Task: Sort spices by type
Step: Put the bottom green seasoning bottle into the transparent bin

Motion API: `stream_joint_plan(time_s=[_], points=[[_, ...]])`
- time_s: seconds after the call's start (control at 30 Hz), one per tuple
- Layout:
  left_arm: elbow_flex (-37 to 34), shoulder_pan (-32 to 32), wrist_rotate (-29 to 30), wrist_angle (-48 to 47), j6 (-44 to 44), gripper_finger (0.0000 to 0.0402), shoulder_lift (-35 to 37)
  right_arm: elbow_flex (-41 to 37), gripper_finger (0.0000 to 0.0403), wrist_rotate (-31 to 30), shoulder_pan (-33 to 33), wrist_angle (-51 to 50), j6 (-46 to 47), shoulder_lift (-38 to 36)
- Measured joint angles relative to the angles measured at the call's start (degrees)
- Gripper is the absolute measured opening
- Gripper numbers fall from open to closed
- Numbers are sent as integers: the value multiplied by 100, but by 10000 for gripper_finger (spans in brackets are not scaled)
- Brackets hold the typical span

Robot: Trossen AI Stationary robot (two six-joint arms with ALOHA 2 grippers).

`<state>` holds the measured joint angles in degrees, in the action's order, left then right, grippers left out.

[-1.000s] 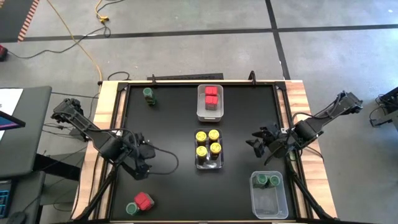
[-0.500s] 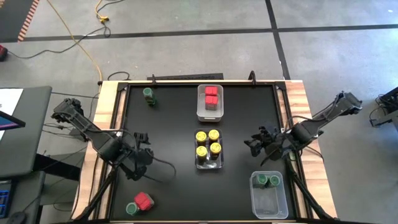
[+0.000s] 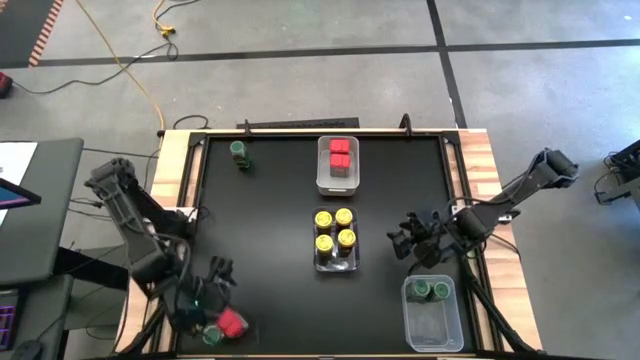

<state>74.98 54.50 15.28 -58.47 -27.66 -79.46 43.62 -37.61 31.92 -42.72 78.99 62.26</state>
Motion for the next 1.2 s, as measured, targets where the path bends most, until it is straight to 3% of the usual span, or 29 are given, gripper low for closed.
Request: stream_joint_plan(time_s=[0.23, 0.4, 1.2], points=[[1597, 114, -477, -1116, 139, 391, -1622, 2, 295, 27, 250, 66, -278, -176], [2424, 223, -500, -1336, 273, 391, -2283, 2, 295, 27, 334, 190, -441, -284], [2198, 1241, 449, -1100, -72, 391, -2369, 2, 295, -36, 118, 1333, -401, -238]])
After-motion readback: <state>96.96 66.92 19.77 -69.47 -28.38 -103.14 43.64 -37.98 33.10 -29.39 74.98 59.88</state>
